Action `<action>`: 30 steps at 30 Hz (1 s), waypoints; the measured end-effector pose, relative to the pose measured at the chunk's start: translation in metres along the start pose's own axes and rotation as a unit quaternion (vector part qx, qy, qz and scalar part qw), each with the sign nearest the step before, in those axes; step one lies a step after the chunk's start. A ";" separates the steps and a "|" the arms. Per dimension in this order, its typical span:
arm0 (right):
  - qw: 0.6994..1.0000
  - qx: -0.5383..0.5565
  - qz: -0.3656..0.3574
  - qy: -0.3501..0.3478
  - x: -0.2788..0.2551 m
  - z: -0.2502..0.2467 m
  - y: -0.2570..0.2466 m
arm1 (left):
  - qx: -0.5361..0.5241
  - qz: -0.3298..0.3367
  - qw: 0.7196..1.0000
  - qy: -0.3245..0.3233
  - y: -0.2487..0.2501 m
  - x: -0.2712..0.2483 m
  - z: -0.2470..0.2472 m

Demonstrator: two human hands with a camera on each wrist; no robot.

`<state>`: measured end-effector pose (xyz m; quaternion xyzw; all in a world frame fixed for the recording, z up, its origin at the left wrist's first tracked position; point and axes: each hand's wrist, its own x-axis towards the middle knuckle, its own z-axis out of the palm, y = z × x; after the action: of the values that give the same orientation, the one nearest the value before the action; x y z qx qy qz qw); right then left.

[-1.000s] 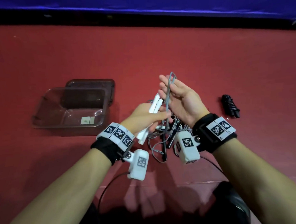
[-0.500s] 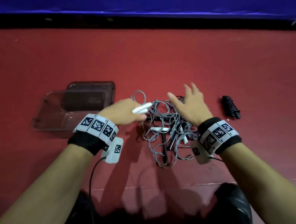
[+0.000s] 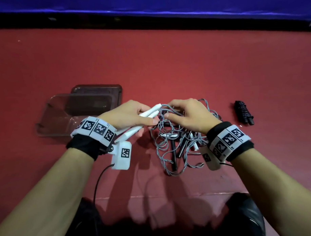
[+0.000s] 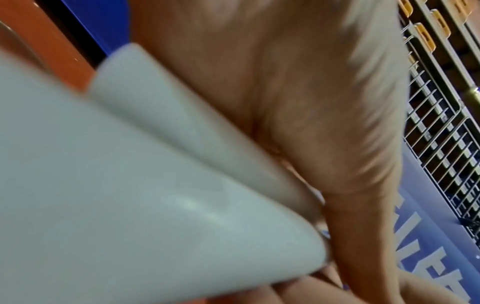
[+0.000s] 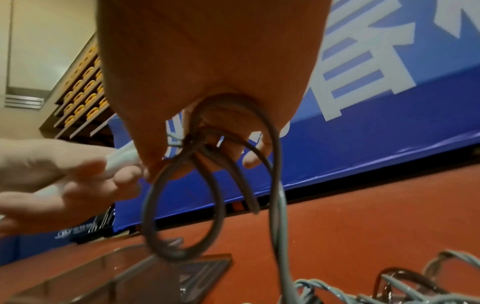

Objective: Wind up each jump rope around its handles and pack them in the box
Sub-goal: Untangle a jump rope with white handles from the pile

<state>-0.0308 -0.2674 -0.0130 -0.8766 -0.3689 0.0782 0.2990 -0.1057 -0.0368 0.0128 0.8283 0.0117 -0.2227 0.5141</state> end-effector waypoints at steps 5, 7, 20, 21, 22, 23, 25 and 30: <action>0.999 0.030 0.027 0.014 -0.002 0.004 0.001 | -0.044 0.011 0.999 0.016 0.000 0.005 0.007; 0.988 0.144 0.055 0.025 -0.004 0.006 -0.002 | -0.059 0.017 0.998 0.016 0.000 0.008 0.011; 0.985 -0.022 0.078 0.150 -0.006 -0.002 0.028 | -0.295 0.057 0.927 0.226 -0.020 0.012 -0.017; 0.985 -0.038 0.089 0.145 -0.005 0.000 0.030 | -0.318 0.048 0.915 0.245 -0.023 0.014 -0.018; 0.986 -0.013 0.102 0.129 -0.006 0.001 0.032 | -0.346 0.039 0.900 0.263 -0.026 0.014 -0.020; 0.988 0.038 0.109 0.106 -0.009 0.002 0.034 | -0.378 0.031 0.883 0.278 -0.031 0.014 -0.023; 0.988 0.082 0.091 0.094 -0.016 0.005 0.039 | -0.424 0.012 0.853 0.304 -0.039 0.011 -0.033; 0.993 0.007 0.098 0.071 -0.019 0.013 0.048 | -0.335 0.015 0.859 0.388 -0.034 0.008 -0.035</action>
<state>-0.0199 -0.3009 -0.0531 -0.9096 -0.2590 0.0473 0.3215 -0.0945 0.0071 -0.0060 0.6254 0.2719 0.1415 0.7176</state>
